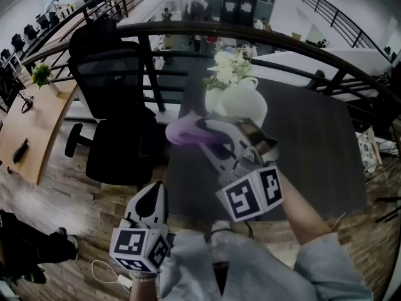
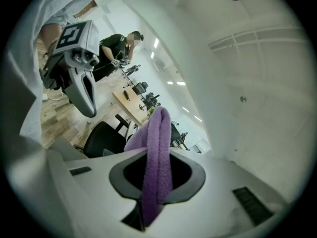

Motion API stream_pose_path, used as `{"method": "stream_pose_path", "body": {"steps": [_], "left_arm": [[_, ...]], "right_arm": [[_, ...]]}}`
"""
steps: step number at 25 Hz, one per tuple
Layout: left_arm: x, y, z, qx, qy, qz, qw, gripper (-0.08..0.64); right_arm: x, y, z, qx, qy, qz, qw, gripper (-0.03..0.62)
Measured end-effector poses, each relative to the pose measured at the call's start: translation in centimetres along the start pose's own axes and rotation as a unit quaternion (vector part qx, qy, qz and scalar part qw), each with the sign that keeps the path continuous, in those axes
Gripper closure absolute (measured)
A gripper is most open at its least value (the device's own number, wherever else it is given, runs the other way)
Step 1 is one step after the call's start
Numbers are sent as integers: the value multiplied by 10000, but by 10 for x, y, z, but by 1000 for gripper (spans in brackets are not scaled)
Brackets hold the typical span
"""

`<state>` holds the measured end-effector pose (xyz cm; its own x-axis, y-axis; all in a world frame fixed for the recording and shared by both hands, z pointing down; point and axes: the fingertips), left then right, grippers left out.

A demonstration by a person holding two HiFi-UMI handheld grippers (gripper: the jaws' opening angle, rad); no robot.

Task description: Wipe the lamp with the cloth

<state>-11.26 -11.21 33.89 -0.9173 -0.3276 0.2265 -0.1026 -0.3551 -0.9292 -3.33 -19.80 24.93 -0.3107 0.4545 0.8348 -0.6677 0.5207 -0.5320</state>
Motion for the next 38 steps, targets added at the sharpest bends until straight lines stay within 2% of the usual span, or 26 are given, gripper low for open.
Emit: {"method": "stream_pose_path", "body": {"steps": [9,15,21,25,31,38], "left_arm": [[-2,1,0,29,-36,42,10000,549],[3,-2,-2,104,15,36,9999,549],[5,-1,-4,137,72,32,9999,551],[5,-2,-4,179,108,31,9998,549],[1,-6,-3,296,133,33,9995,549],[-1,-11,-1,429,178,61,9989,549]], "right_arm": [[35,-22,-11,237,159,517,9983,541],[77,-40,-12,437,423,1315,9894,541],[123,-56,-17,684,643,2272,9693,541],[149,-71,-14,869,580,2788,9546,541],[179,-111,-5,1360,460,3391,9297,541],[191,-173,-7,1939,92,3785,9050,541]]}}
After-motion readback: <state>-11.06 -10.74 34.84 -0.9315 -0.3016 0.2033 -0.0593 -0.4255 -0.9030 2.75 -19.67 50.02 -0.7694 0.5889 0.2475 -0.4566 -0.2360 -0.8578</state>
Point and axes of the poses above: the fingertips, and each gripper's own axes: z forward along the fingers, x to its left, y out of its top, and after that the axes turned 4 degrees about -y, right-handed
